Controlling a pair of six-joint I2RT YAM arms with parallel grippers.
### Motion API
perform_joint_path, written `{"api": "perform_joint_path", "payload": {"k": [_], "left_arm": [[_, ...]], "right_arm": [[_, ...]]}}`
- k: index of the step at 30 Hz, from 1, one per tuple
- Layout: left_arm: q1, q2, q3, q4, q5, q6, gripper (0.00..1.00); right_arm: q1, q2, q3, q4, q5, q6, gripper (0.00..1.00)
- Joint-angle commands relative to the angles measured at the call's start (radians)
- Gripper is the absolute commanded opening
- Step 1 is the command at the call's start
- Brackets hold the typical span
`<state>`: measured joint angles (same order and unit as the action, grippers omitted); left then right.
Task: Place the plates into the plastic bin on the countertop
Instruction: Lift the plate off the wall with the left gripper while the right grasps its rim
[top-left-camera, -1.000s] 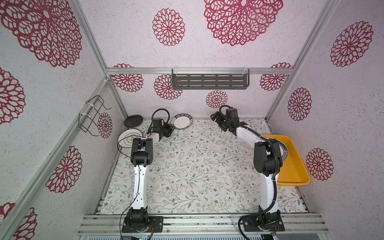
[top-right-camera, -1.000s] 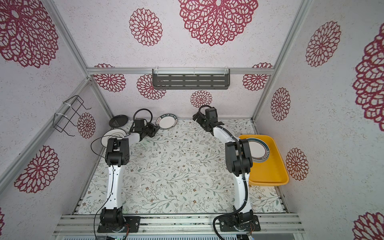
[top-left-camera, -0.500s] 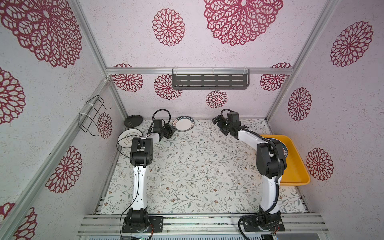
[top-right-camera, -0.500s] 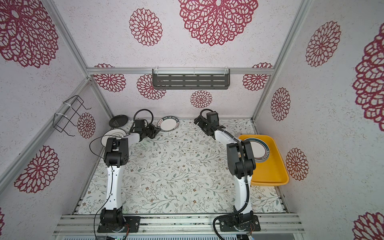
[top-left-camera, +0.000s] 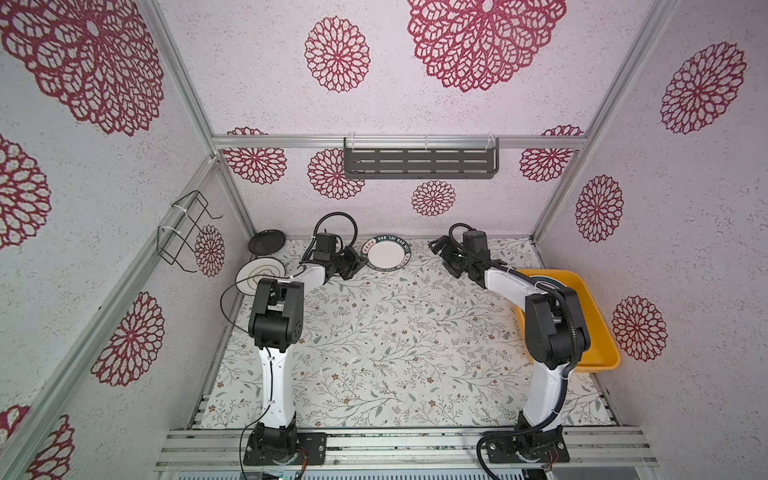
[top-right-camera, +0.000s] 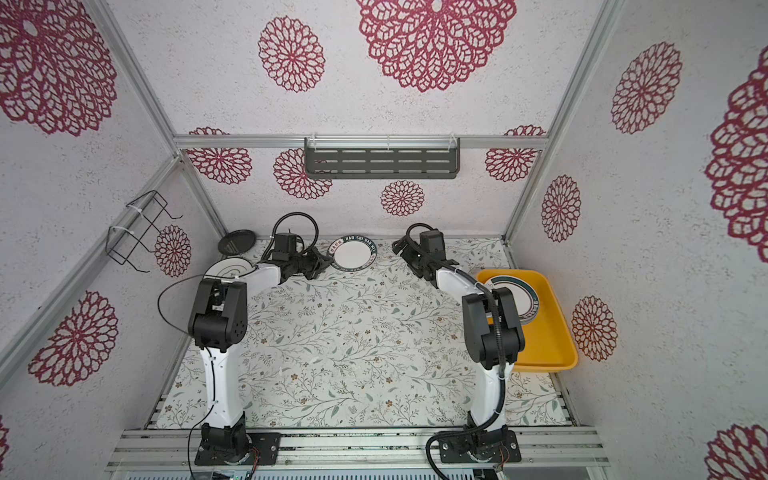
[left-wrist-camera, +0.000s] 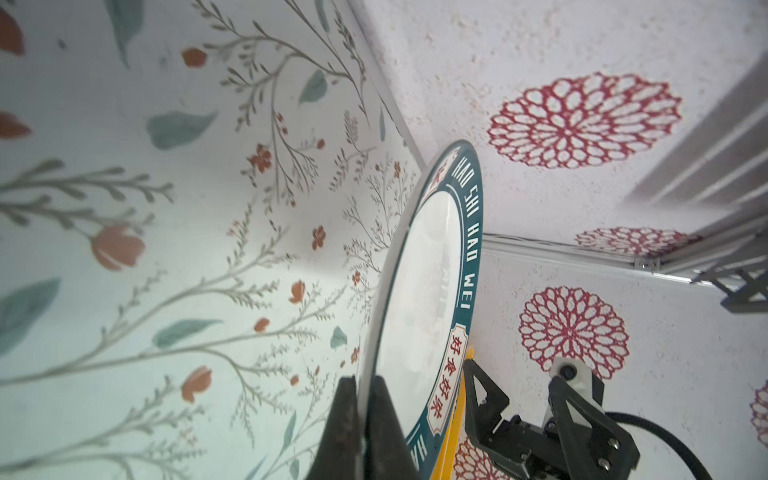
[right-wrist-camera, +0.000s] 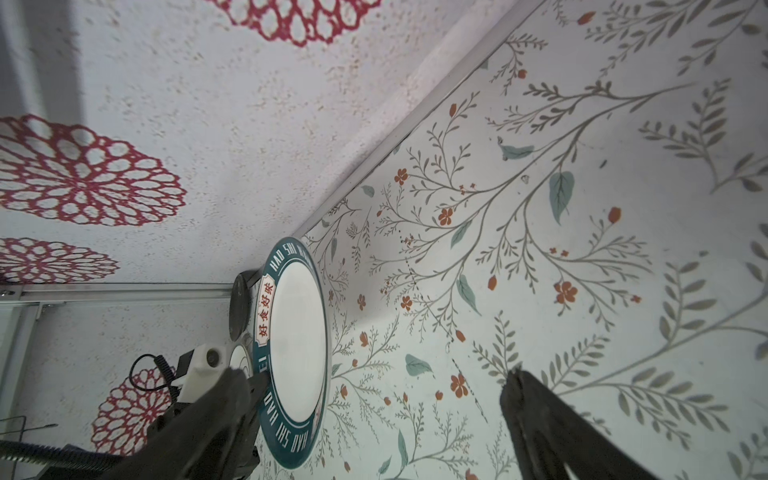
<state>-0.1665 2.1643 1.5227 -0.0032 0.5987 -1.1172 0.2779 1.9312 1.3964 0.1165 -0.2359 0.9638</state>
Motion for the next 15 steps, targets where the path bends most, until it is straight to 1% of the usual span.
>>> {"api": "perform_joint_path", "payload": {"k": [1, 4, 5, 10, 15], "left_arm": [[-0.018, -0.111, -0.08, 0.054, 0.027, 0.016, 0.0], [-0.038, -0.19, -0.158, 0.061, 0.018, 0.014, 0.0], [-0.045, -0.242, -0.179, 0.061, 0.009, 0.012, 0.0], [-0.093, -0.361, -0.253, 0.042, 0.002, 0.001, 0.0], [-0.159, -0.482, -0.329, 0.004, -0.058, 0.015, 0.01]], "right_arm": [[0.008, -0.101, -0.045, 0.064, -0.054, 0.011, 0.99], [0.024, -0.15, -0.1, 0.056, -0.074, 0.005, 0.99], [0.029, -0.169, -0.119, 0.055, -0.077, 0.002, 0.99], [0.057, -0.265, -0.222, 0.058, -0.097, 0.003, 0.98], [0.088, -0.363, -0.309, 0.051, -0.093, 0.002, 0.96]]}}
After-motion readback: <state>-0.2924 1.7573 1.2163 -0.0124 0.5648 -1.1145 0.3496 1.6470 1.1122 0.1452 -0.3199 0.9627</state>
